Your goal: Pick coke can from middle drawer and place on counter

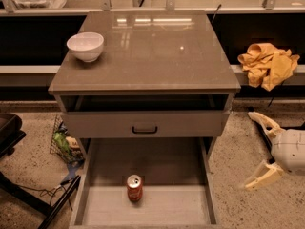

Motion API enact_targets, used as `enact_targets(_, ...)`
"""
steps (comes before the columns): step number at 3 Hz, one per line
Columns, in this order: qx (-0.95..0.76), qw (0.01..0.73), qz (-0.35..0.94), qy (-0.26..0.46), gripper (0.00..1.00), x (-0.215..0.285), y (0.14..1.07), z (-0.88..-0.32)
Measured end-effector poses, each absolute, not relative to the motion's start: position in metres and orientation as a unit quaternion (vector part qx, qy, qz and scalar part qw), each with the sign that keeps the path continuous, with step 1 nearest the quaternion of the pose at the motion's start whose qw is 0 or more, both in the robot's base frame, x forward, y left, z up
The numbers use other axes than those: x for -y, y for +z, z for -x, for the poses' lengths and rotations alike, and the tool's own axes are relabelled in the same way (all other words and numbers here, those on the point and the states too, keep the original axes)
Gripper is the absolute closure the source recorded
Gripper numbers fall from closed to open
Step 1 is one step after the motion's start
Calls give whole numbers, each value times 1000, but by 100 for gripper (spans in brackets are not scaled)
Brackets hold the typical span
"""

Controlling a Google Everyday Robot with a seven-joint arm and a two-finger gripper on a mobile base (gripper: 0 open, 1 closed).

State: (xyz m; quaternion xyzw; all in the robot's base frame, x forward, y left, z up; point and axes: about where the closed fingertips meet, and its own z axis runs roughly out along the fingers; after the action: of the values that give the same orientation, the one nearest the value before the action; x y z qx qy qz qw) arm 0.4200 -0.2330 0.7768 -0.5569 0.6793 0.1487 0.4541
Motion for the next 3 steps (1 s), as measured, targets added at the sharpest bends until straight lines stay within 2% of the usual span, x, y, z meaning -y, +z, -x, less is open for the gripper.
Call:
enact_targets(1,-679,454,557,149,0,233,777,-420)
enact_targets(2,-672,460,556,167,0,212,759,-419)
enact_targets(3,-648,470,555,226,0,143,702,-419)
